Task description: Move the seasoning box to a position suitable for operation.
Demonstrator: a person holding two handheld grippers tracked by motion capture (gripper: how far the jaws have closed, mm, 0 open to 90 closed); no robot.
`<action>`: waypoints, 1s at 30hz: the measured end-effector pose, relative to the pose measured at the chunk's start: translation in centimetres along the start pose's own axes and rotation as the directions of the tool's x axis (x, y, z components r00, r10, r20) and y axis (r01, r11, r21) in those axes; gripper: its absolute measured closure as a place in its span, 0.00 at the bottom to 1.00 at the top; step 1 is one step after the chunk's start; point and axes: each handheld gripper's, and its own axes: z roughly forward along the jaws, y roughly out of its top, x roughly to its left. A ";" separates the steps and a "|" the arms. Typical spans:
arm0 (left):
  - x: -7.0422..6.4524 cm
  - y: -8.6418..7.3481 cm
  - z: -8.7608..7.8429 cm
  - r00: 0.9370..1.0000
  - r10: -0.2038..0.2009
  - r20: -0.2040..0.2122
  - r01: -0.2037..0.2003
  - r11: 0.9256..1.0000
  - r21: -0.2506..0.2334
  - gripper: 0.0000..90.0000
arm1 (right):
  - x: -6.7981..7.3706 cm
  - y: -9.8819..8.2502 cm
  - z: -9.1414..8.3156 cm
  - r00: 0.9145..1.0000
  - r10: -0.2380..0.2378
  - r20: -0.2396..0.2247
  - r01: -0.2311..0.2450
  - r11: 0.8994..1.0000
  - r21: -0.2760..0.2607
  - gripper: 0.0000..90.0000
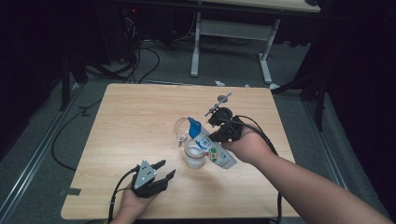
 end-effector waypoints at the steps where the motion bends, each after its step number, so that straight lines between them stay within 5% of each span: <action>1: 0.5 -0.1 -0.1 1.000 -0.024 -0.003 0.024 1.000 0.001 0.52 | 0.0 0.0 0.0 1.000 0.001 0.000 -0.001 1.000 -0.001 1.00; 10: 2.5 -0.5 -0.6 0.996 -0.066 -0.054 0.066 0.998 -0.002 0.52 | -0.3 -0.5 0.1 1.000 0.022 -0.005 -0.022 1.000 -0.001 1.00; 30: 2.7 -0.9 -0.4 0.996 -0.080 -0.046 0.081 0.997 0.014 0.52 | -1.8 -1.9 0.4 0.998 0.060 0.004 -0.060 0.998 -0.001 1.00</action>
